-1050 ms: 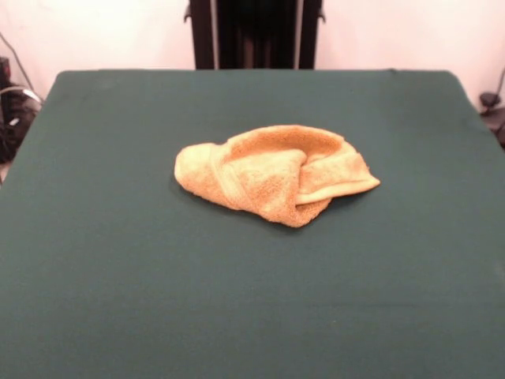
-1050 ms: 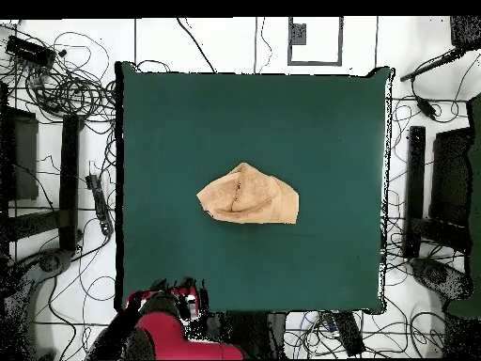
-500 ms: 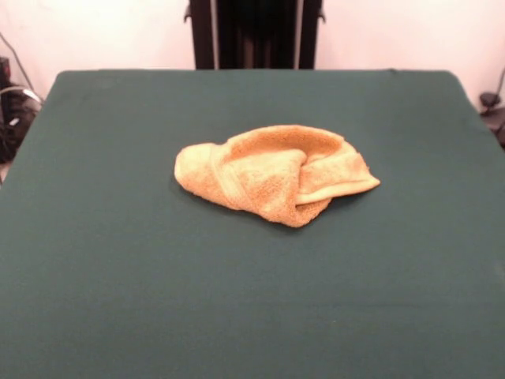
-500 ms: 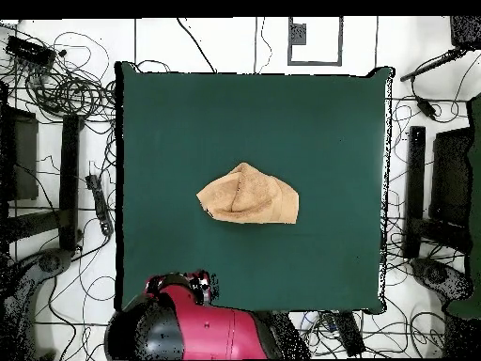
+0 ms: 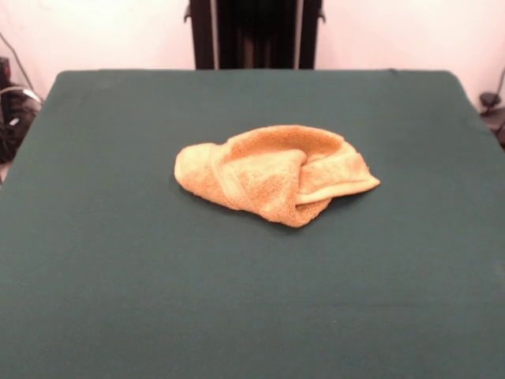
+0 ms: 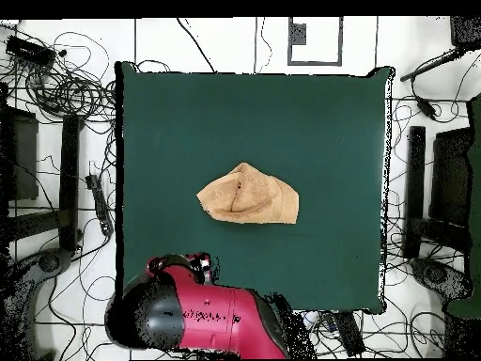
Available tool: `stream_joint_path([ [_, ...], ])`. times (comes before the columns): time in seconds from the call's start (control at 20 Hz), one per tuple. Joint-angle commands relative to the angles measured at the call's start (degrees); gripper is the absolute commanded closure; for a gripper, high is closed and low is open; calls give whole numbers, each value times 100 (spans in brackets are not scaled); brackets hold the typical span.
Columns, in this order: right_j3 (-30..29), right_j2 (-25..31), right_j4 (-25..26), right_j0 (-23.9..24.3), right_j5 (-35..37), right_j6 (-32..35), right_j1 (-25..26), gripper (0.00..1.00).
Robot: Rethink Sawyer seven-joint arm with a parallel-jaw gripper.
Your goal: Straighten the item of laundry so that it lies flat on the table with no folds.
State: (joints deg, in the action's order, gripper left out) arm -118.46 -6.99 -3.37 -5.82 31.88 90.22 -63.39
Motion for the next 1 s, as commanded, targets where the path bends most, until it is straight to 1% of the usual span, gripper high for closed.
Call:
stream_joint_path([
  [0.05, 586, 286, 82, -2, 594, 813, 269, 0],
  [0.1, 585, 282, 73, 2, 560, 813, 274, 0],
  [0.25, 530, 373, 18, 51, 754, 690, 330, 0],
  [0.45, 379, 353, 37, 63, 633, 677, 376, 0],
  [0.6, 229, 343, -82, 79, 448, 803, 343, 0],
  [0.75, 226, 320, -11, 71, 389, 773, 332, 0],
  [0.9, 238, 360, -78, 107, 331, 809, 365, 0],
  [1.0, 211, 325, -5, 93, 257, 802, 351, 0],
])
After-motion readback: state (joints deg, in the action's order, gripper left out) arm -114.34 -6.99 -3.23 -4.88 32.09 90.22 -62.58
